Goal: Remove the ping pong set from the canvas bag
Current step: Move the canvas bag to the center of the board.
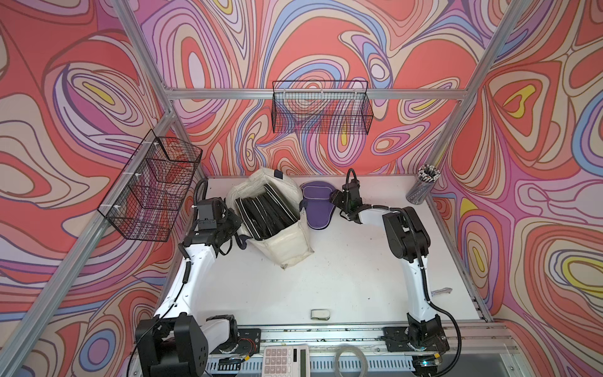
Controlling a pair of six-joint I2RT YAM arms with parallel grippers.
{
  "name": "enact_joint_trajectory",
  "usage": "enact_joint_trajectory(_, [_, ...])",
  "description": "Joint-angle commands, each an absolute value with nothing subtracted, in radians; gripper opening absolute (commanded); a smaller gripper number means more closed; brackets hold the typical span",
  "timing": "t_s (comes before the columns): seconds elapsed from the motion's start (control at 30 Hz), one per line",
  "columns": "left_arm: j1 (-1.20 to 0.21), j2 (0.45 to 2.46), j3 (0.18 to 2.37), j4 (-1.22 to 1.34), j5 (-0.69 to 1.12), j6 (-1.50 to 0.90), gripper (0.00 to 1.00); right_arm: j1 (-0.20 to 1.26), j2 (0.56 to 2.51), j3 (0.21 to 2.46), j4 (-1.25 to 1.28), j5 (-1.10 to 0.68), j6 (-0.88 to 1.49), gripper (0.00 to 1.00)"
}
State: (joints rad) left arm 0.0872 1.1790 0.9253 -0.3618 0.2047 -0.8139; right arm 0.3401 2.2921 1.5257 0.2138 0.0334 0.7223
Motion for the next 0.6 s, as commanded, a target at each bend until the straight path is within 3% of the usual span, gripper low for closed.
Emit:
enact_joint_trajectory(0.0, [0.1,1.145,0.924,-0.271,0.215,-0.819,0.0,0.37,2.168,1.513,0.191,0.048,0.638,0.7])
enact_joint_trajectory(0.13, [0.1,1.147,0.912,-0.229,0.225,-0.826,0.0,0.402,2.081,1.511,0.145,0.034,0.579,0.75])
enact_joint_trajectory(0.3, [0.1,1.149,0.901,-0.214,0.231,-0.827,0.0,0.452,1.987,1.503,0.098,0.025,0.52,0.93])
enact_joint_trajectory(0.4, [0.1,1.148,0.897,-0.211,0.234,-0.824,0.0,0.493,1.929,1.512,0.059,0.031,0.479,0.98])
enact_joint_trajectory(0.57, [0.1,1.143,0.883,-0.19,0.244,-0.822,0.0,0.583,1.854,1.582,-0.031,0.03,0.385,0.98])
